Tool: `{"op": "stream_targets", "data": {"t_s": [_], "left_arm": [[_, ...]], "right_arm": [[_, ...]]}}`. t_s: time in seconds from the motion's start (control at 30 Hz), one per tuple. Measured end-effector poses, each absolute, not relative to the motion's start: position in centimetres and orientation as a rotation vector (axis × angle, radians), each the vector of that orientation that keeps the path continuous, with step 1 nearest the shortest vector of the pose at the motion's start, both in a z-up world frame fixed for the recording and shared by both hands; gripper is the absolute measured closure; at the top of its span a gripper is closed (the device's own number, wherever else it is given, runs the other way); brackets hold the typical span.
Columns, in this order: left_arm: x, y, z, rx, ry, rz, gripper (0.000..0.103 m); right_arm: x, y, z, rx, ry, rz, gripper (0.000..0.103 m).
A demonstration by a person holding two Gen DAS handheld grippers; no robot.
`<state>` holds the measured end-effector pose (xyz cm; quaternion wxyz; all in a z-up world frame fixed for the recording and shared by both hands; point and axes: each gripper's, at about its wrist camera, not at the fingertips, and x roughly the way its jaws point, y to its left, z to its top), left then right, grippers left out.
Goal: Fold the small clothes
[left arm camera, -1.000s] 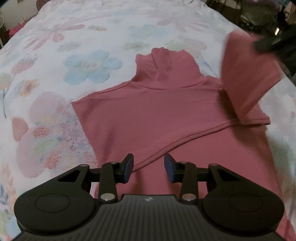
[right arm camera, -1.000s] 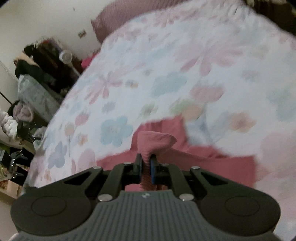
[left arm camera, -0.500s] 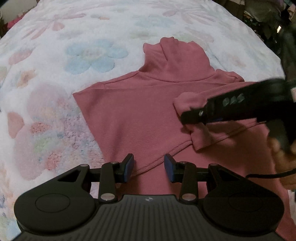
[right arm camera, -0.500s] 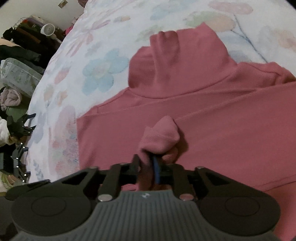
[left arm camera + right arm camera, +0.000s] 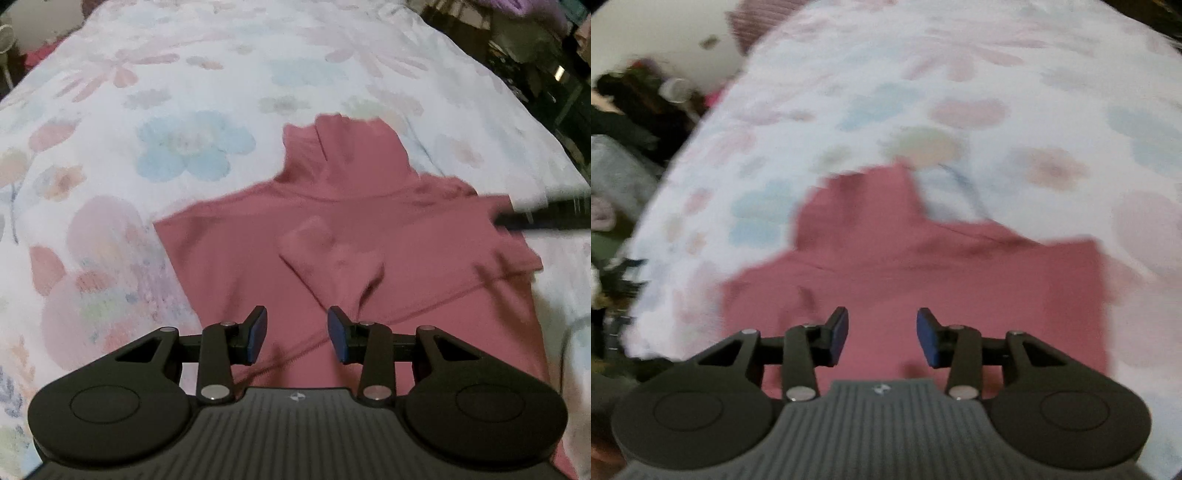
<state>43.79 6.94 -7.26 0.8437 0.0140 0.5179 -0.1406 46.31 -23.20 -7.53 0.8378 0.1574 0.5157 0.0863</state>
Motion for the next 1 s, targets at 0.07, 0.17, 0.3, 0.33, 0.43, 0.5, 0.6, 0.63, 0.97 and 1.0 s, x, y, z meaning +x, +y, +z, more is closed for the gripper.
{"op": "stream_targets", "data": {"t_s": [0.07, 0.17, 0.3, 0.33, 0.43, 0.5, 0.6, 0.63, 0.97, 1.0], "left_arm": [[44.2, 7.1, -6.9, -0.024, 1.073, -0.304, 0.056], [44.6, 8.6, -6.6, -0.196, 1.021, -0.35, 0.05], [44.6, 10.5, -7.8, -0.419, 0.993, -0.39, 0.05], [44.7, 10.8, -8.4, -0.468, 0.992, -0.403, 0.05], [44.9, 11.0, -10.3, -0.558, 0.996, -0.428, 0.05], [45.1, 10.8, -11.6, -0.575, 1.006, -0.425, 0.06], [45.0, 10.9, -13.3, -0.576, 1.019, -0.421, 0.075], [45.0, 11.1, -13.8, -0.568, 1.028, -0.418, 0.077], [44.9, 14.4, -13.5, -0.584, 1.024, -0.396, 0.08], [45.2, 14.0, -13.4, -0.576, 1.038, -0.397, 0.08]], "right_arm": [[45.0, -24.7, -8.1, 0.265, 1.115, 0.091, 0.065], [42.8, -26.3, -8.9, 0.194, 1.139, -0.017, 0.065], [40.1, -26.8, -9.6, 0.184, 1.136, -0.106, 0.065], [39.5, -26.7, -9.6, 0.199, 1.131, -0.121, 0.065], [38.0, -26.1, -9.9, 0.236, 1.119, -0.184, 0.065], [37.3, -25.4, -10.2, 0.263, 1.131, -0.177, 0.065], [36.1, -24.6, -10.0, 0.217, 1.134, -0.153, 0.065], [36.0, -24.6, -10.0, 0.207, 1.135, -0.146, 0.065], [36.5, -27.3, -10.8, 0.239, 1.056, -0.133, 0.065], [36.6, -27.6, -10.8, 0.252, 1.042, -0.127, 0.065]]}}
